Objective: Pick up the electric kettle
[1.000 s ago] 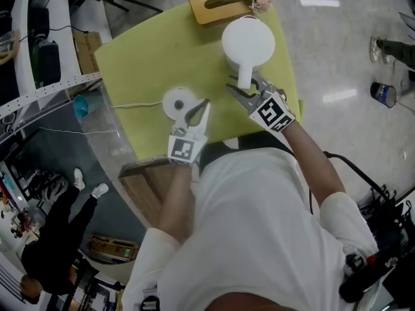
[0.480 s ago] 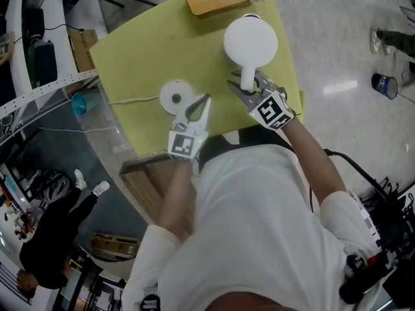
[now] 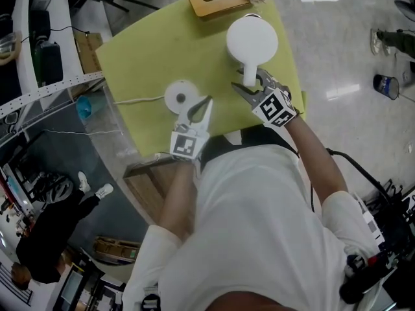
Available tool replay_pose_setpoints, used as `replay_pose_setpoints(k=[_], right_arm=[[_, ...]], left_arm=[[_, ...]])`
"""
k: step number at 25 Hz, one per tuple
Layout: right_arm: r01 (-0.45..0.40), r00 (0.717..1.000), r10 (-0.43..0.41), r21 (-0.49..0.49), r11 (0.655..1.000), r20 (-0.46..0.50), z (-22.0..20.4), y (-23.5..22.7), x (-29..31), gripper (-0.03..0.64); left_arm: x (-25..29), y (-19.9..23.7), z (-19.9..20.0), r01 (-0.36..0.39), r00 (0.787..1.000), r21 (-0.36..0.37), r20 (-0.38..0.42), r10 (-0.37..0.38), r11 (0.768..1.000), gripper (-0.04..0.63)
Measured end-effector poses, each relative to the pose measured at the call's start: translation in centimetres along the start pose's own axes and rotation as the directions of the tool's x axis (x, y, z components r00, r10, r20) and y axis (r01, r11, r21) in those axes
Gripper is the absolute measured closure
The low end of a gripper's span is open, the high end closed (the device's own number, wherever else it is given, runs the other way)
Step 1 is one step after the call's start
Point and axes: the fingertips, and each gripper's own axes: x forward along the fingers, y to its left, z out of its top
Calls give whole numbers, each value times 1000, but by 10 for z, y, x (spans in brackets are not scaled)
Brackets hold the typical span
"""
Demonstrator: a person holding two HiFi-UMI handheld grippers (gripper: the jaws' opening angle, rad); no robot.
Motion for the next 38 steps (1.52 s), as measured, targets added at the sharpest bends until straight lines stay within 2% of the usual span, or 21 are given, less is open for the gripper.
replay_pose_setpoints(k=[9, 14, 19, 22, 25, 30, 36, 38], right_arm=[[97, 995, -96, 24, 995, -32, -5, -6, -22, 442], [185, 982, -182, 87, 979, -44, -11, -3, -45, 449], [306, 952, -302, 150, 940, -47, 2, 7, -61, 501], [366, 930, -367, 177, 913, -28, 19, 21, -71, 575], [410, 907, -421, 218, 886, 2, 36, 35, -74, 612], [458, 878, -477, 240, 856, 28, 63, 59, -68, 614], [483, 848, -527, 338, 808, 50, 85, 99, -67, 614], [496, 837, -545, 341, 799, 59, 91, 108, -69, 614]], left_arm=[[-18, -1, 5, 30, 1000, 31, 3, -30, 999, 594], [-31, -3, 7, 56, 998, 61, 16, -57, 997, 594], [-49, 6, 14, 104, 994, 96, 28, -107, 990, 594], [-63, 4, 17, 144, 989, 94, 24, -147, 985, 594], [-75, 1, 19, 195, 980, 101, 28, -198, 976, 594], [-95, 4, 24, 249, 965, 160, 44, -259, 955, 594], [-124, -1, 25, 303, 949, 156, 37, -313, 940, 594], [-130, -5, 25, 318, 944, 167, 37, -328, 933, 594]])
